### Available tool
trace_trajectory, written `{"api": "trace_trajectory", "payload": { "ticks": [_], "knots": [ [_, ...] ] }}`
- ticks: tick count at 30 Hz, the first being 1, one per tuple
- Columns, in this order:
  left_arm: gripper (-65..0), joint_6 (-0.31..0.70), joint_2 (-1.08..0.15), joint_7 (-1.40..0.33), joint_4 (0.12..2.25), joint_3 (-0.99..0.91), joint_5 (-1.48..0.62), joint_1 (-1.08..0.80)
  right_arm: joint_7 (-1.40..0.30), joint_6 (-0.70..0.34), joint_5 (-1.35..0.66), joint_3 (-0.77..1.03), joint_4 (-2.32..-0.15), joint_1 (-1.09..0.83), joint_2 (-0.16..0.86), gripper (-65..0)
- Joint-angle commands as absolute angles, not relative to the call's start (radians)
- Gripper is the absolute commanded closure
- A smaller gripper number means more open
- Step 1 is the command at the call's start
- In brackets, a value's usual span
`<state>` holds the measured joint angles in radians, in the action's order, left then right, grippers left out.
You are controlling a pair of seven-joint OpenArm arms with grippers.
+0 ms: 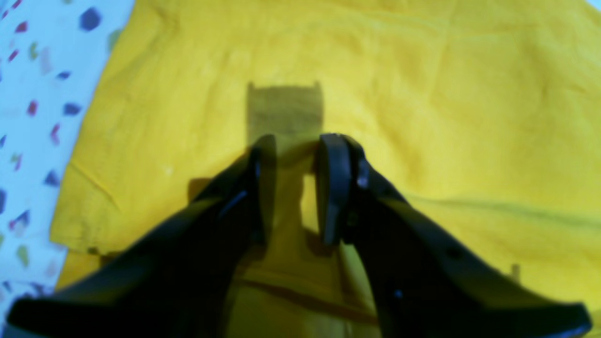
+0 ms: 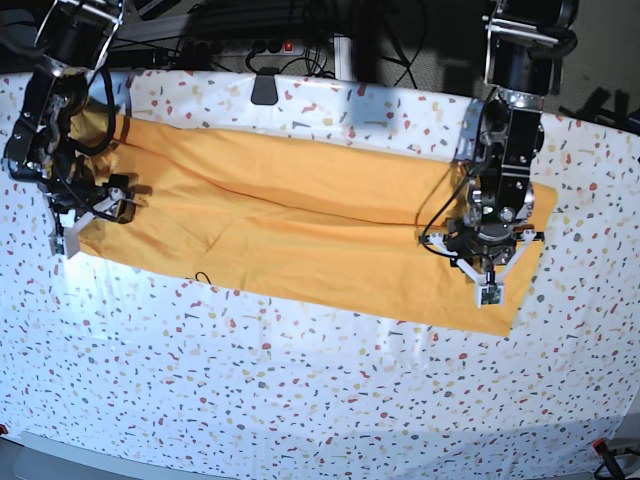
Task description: Fold the T-shirt properly
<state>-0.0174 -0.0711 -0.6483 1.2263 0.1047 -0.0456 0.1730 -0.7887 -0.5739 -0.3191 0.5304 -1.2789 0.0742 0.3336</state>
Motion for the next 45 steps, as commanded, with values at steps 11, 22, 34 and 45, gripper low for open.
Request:
{"api": "trace_trajectory", "payload": {
  "ticks": [11,22,34,45],
  "knots": [
    [-16.4,0.02,-0.05,-0.792,1.204,0.133,-0.091,0.175,-0.791,-0.575,-0.347,0.535,-1.137,0.23,0.459,-34.5],
    [-16.4,0.02,-0.05,-0.823,1.207,0.133,-0.106,0.25,-1.137,-0.698,-0.92,0.536,-1.383,0.231,0.406,-34.5],
    [-16.4,0.02,-0.05,-0.905,1.211,0.133,-0.106,0.253,-1.113,-0.698,-0.797,0.535,-1.414,-0.054,0.329,-34.5],
    [-16.4,0.02,-0.051,-0.957,1.391,0.133,-0.105,0.252,-0.927,-0.698,-0.57,0.535,-1.414,-0.001,0.329,-34.4]
  ]
}}
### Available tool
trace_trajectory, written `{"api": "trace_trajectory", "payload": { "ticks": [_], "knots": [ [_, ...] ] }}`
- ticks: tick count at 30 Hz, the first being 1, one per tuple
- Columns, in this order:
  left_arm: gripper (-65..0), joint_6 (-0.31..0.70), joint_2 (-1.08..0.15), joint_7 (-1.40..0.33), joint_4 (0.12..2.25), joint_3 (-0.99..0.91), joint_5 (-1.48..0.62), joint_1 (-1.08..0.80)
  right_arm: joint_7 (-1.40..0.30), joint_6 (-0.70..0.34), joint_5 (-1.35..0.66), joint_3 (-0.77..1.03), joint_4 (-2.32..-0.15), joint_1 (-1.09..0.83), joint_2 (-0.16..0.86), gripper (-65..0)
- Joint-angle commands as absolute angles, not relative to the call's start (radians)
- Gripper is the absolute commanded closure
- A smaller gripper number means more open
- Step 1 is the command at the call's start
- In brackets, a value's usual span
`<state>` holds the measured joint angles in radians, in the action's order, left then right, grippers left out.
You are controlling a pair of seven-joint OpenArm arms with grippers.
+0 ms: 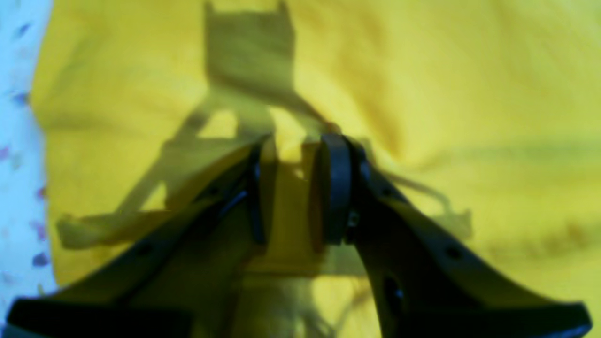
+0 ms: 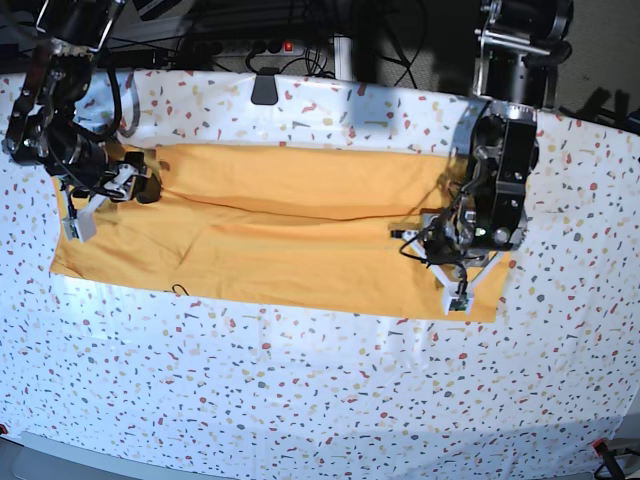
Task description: Fold the T-shirt properly
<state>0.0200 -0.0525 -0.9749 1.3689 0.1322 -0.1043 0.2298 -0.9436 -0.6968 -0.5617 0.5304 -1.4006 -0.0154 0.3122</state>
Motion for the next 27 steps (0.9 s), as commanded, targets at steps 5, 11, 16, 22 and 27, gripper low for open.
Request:
{"api": "trace_trajectory", "payload": {
  "ticks": [5,11,16,22,27],
  "knots": [
    [-16.4,0.019,-0.051,-0.949,1.468,0.133,-0.034,0.252,-0.939,-0.698,-0.618,0.535,-1.414,0.056,0.33,-34.4],
    [-16.4,-0.037,-0.051,-0.917,1.576,0.133,0.244,0.252,-1.014,-0.698,-0.802,0.535,-1.44,0.083,0.33,-34.4],
    [-16.4,-0.037,-0.051,-0.92,1.604,0.133,0.3,0.252,-1.086,-0.698,-0.85,0.535,-1.549,0.083,0.33,-34.4],
    [-16.4,-0.038,-0.051,-0.92,1.604,0.133,0.299,0.252,-1.142,-0.698,-0.85,0.535,-1.612,0.083,0.329,-34.4],
    [-17.4,-0.037,-0.051,-0.92,1.604,0.133,0.299,0.249,-1.142,-0.698,-0.85,0.535,-1.612,0.083,0.329,-34.4]
  ]
}}
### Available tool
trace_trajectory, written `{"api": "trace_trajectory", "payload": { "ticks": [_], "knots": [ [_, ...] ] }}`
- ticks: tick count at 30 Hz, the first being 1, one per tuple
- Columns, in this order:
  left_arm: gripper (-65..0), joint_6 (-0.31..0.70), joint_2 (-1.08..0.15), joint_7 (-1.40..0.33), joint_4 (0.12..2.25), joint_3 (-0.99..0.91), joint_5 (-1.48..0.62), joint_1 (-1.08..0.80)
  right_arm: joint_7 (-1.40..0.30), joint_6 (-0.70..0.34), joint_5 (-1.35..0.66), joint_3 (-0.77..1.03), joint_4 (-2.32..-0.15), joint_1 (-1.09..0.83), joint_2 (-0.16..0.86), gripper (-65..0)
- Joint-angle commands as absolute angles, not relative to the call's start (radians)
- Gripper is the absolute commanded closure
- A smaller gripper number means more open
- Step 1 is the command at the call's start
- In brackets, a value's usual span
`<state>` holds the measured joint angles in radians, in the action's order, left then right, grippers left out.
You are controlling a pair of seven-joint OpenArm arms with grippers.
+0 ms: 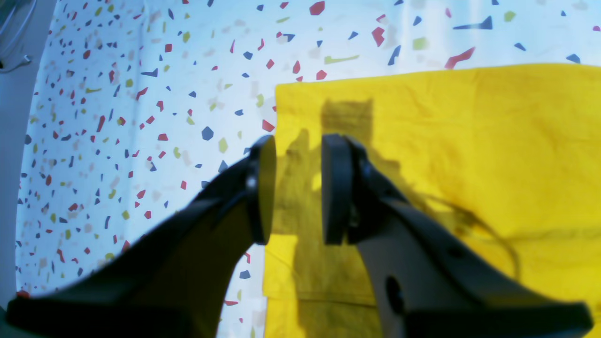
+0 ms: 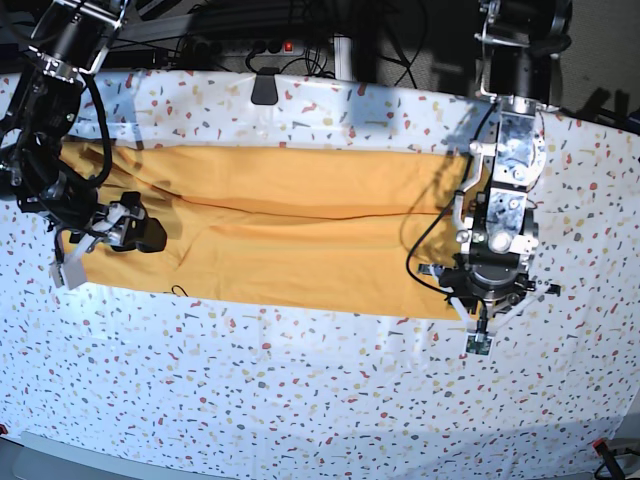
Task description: Fold the T-shirt properly
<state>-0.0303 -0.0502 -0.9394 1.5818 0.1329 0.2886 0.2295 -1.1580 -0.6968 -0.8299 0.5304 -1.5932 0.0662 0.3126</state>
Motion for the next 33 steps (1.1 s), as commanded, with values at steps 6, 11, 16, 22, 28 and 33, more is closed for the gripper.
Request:
{"api": "trace_trajectory", "payload": {
  "ticks": [6,11,16,22,28,33],
  "knots": [
    [-45.6,-0.037,-0.051,-0.927,1.604,0.133,0.296,0.249,-1.142,-0.698,-0.849,0.535,-1.612,0.082,0.329,-34.5],
    [-45.1,-0.037,-0.051,-0.927,1.604,0.133,0.296,0.249,-1.142,-0.698,-0.863,0.535,-1.612,0.082,0.329,-34.5],
    [-45.1,-0.037,-0.051,-0.927,1.604,0.133,0.296,0.249,-1.143,-0.698,-0.933,0.535,-1.612,0.082,0.323,-34.4],
    [-45.1,-0.036,-0.074,-0.875,1.604,0.132,0.299,0.25,-1.179,-0.698,-0.933,0.535,-1.612,0.082,0.272,-34.4],
    [-45.1,0.046,-0.233,-0.907,1.603,0.13,0.245,0.252,-1.18,-0.698,-0.989,0.535,-1.614,0.057,0.241,-34.4],
    [-45.1,0.153,-0.398,-0.916,1.563,0.076,-0.047,0.252,-1.198,-0.698,-1.007,0.535,-1.646,0.028,0.241,-34.4]
  ]
}}
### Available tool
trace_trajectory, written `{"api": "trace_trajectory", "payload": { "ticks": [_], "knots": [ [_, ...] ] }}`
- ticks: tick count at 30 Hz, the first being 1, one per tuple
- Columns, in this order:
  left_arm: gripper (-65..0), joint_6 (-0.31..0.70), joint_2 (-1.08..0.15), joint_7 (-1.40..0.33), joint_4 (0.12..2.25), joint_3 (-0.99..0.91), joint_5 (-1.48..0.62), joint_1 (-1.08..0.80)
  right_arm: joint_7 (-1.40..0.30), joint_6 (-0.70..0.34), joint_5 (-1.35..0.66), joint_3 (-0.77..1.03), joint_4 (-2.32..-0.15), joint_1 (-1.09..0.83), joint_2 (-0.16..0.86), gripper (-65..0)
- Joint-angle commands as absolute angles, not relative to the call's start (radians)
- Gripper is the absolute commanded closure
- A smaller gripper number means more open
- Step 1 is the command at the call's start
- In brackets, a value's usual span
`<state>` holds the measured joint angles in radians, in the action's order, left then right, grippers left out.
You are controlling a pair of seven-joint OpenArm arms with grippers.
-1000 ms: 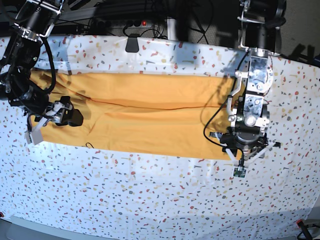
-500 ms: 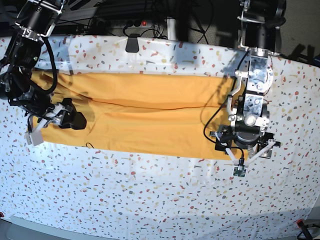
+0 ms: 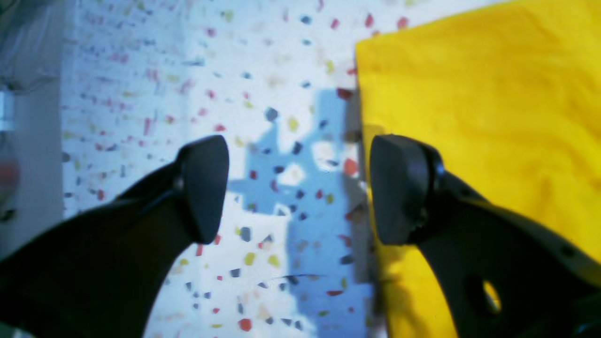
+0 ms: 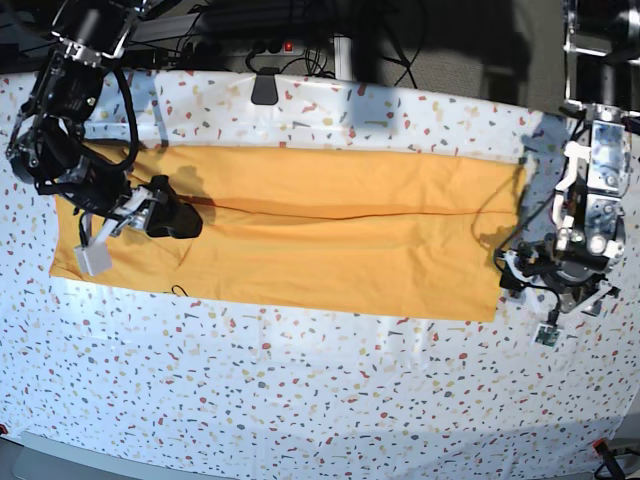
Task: Fold the T-shirt properly
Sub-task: 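Grasp the strip end with the left gripper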
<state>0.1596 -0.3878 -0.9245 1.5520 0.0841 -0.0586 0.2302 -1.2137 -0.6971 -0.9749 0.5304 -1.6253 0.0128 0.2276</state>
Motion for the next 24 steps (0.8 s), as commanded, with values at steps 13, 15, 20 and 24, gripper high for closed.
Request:
{"api": "trace_trajectory", "payload": {
  "ticks": [13,15,20,24],
  "knots": [
    [-45.1,0.564,-0.413,-1.078,1.063,-0.157,-0.699,0.316,-1.217,-0.698,-1.007,0.535,-1.78,-0.039,0.241,-34.4],
    [-45.1,0.602,-0.413,-1.112,0.967,-0.157,-0.792,0.341,-1.217,-0.698,-1.007,0.535,-1.78,-0.039,0.241,-34.4],
    [-45.1,0.653,-0.406,-1.207,0.839,-0.157,-0.963,0.368,-1.217,-0.698,-1.007,0.535,-1.78,-0.039,0.241,-34.4],
    [-45.1,0.652,-0.367,-1.298,0.837,-0.157,-1.012,0.368,-1.216,-0.698,-1.007,0.535,-1.78,-0.039,0.241,-34.4]
  ]
}}
